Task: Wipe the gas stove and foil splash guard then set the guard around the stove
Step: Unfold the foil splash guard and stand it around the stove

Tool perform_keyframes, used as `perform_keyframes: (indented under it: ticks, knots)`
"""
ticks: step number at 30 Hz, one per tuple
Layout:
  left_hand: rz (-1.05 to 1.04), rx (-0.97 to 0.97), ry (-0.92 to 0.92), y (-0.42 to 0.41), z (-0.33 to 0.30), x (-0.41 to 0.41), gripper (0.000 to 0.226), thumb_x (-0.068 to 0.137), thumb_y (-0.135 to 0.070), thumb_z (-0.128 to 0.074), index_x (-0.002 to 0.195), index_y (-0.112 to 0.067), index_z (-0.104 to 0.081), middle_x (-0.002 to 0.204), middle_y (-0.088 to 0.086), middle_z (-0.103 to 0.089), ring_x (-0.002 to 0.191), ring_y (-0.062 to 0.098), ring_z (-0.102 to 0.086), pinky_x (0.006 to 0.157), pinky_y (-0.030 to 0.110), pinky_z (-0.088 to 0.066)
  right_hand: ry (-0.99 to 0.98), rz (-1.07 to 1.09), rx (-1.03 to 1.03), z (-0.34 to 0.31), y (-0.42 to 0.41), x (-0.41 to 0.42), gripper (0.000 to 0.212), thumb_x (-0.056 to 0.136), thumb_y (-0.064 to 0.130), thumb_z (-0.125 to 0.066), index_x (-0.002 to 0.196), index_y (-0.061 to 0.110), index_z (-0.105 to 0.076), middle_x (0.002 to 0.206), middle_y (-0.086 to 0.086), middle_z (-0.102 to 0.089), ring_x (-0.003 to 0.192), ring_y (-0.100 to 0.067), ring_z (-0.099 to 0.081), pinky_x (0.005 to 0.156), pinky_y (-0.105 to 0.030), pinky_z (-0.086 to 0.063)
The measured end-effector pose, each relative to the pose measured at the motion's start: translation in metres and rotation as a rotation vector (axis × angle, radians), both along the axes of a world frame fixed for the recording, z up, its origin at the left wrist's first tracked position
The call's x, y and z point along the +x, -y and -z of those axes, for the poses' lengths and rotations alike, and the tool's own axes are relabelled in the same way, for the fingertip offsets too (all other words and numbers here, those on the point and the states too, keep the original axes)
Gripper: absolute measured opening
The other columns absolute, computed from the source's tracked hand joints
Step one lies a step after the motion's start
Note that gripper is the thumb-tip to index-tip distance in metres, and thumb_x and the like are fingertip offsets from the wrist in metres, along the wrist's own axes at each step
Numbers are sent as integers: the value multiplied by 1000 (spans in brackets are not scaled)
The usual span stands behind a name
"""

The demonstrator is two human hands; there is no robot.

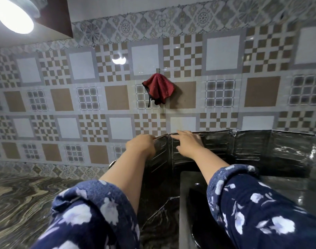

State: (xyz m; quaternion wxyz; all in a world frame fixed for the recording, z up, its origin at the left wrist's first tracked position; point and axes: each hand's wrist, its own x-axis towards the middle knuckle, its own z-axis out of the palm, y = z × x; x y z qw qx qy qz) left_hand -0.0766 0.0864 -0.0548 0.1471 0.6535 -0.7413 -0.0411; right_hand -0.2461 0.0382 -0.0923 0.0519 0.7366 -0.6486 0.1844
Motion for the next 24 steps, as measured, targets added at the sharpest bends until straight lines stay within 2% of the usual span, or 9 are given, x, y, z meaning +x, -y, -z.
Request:
perform_keyframes:
  ticks: [6,8,10,13,16,17,19,21,24]
  knots:
    - [-1,-25,140,-1,6,22,54,93,-12,-44,135,-46,-44,122,1,-62,104,24,-61,85,41,-53,29,21,21,-6,16,-6,53,97,16,-46,144,37,-34,158,5,-22,146,-20,-14,118,-49,-12]
    - [3,-26,163,2,9,24,53,95,-13,-43,137,-44,-43,121,3,-63,102,24,-62,86,43,-54,28,30,30,-6,25,-8,55,97,14,-44,143,42,-33,158,3,-22,147,-20,-13,117,-50,-8]
    - [-4,-30,163,3,10,24,47,95,-13,-43,135,-37,-49,118,5,-64,101,26,-62,85,43,-53,28,17,31,-2,35,-9,55,98,9,-40,139,45,-38,154,0,-31,144,-23,-21,117,-51,-6]
    - [31,0,128,9,10,21,48,94,-13,-47,134,-41,-50,118,3,-64,99,23,-61,84,40,-54,7,-19,-32,8,50,-11,58,98,3,-35,135,47,-44,135,-1,-50,128,-27,-40,117,-49,-10]
    - [88,99,-42,17,7,18,53,93,-15,-55,140,-38,-43,124,2,-63,104,23,-62,92,37,-52,92,-72,-130,18,65,-17,59,97,0,-36,132,46,-48,109,2,-54,111,-26,-49,113,-43,-25]
    - [109,135,-115,21,6,17,55,92,-16,-57,142,-34,-41,124,3,-63,103,24,-63,89,34,-52,122,-81,-147,21,68,-19,57,97,1,-36,131,45,-50,104,3,-54,106,-25,-50,105,-41,-34]
    - [126,185,-243,24,3,14,56,91,-16,-58,143,-27,-41,108,1,-65,82,19,-67,64,23,-54,170,-80,-187,24,73,-21,50,98,7,-34,127,41,-56,103,2,-57,100,-25,-52,93,-39,-42]
    - [114,214,-373,25,2,8,55,91,-12,-55,142,-26,-42,96,2,-67,65,13,-62,47,17,-52,212,-58,-221,26,77,-19,49,98,8,-33,124,38,-61,106,-1,-61,100,-30,-53,91,-41,-44]
    - [112,213,-517,25,5,-3,51,94,-10,-51,143,-22,-42,78,3,-66,47,4,-57,38,15,-48,211,-45,-212,24,82,-16,47,96,7,-35,123,34,-63,112,-3,-64,105,-32,-55,95,-42,-44]
